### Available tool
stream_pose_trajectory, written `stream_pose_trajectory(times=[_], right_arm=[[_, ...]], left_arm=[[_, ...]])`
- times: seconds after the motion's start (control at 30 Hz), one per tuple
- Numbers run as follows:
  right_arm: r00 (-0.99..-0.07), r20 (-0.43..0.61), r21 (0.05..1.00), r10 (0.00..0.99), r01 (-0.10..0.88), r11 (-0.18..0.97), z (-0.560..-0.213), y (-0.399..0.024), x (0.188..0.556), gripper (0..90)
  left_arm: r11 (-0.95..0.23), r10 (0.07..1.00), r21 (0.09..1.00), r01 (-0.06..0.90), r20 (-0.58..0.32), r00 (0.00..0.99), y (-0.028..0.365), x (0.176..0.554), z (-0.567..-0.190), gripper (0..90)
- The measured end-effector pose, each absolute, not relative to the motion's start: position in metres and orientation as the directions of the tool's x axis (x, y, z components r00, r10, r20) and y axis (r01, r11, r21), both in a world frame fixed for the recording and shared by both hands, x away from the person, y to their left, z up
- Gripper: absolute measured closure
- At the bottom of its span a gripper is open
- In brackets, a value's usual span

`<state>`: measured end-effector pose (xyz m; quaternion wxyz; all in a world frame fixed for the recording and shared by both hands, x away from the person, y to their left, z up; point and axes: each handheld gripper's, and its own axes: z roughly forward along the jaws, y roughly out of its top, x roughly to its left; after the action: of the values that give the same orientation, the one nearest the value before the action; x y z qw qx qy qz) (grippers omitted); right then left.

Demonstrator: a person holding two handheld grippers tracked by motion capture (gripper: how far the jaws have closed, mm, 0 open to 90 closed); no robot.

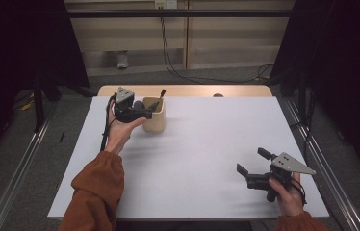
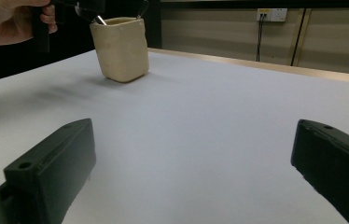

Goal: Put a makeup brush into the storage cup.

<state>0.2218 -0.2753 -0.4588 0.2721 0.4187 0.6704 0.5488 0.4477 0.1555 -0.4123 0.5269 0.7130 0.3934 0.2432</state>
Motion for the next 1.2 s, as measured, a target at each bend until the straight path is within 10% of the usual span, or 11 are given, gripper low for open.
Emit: stream_pose_trajectory(times=[1.2], right_arm=[[-0.492, 0.091, 0.964, 0.866, 0.262, 0.047, -0.457, -0.273, 0.221, 0.0]], left_arm=[[-0.107, 0.795, 0.954, 0.280, -0.087, 0.601, 0.186, 0.402, -0.397, 2.7]])
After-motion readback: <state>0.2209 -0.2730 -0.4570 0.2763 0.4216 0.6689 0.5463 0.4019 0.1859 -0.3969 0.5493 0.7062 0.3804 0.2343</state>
